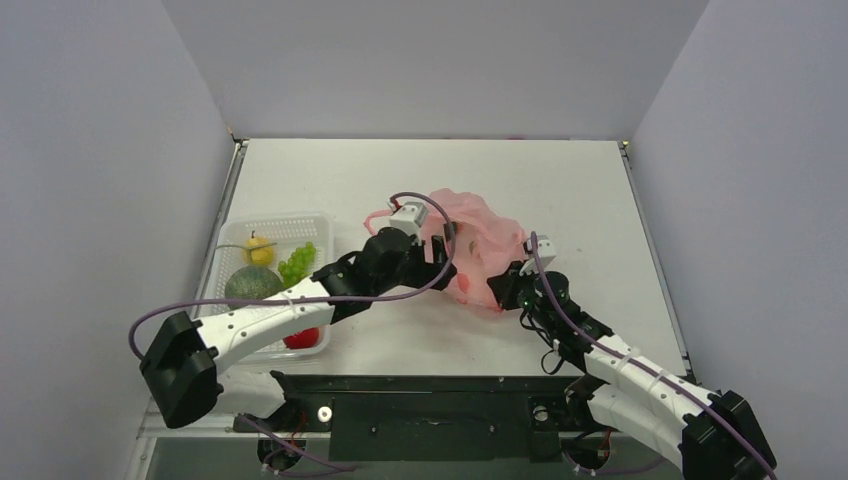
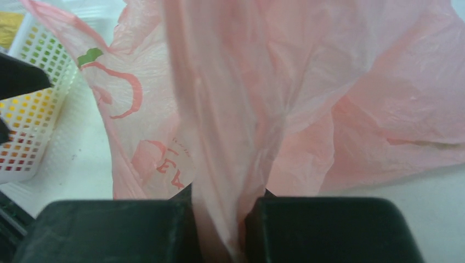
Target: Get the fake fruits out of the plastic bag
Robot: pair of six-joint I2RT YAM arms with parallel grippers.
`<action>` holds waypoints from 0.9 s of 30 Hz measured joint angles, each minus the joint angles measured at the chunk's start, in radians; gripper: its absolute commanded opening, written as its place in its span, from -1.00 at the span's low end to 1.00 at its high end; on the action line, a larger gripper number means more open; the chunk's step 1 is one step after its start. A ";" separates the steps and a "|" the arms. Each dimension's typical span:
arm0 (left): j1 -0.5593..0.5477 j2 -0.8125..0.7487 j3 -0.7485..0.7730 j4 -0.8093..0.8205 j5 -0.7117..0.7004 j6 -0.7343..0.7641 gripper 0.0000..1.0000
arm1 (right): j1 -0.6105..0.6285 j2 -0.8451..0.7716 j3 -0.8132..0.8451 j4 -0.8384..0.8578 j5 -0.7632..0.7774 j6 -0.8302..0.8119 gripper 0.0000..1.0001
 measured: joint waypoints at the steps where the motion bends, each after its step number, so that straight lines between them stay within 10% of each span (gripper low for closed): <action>1: -0.011 0.022 0.013 0.018 -0.002 0.000 0.48 | 0.003 0.003 0.000 0.007 -0.010 0.012 -1.00; 16: -0.081 0.469 0.269 0.127 -0.077 0.086 -0.06 | 0.020 -0.085 -0.048 0.029 0.003 0.128 -1.00; 27: -0.059 0.673 0.512 -0.031 -0.279 0.326 -0.01 | 0.020 -0.093 -0.047 -0.024 0.029 0.118 -1.00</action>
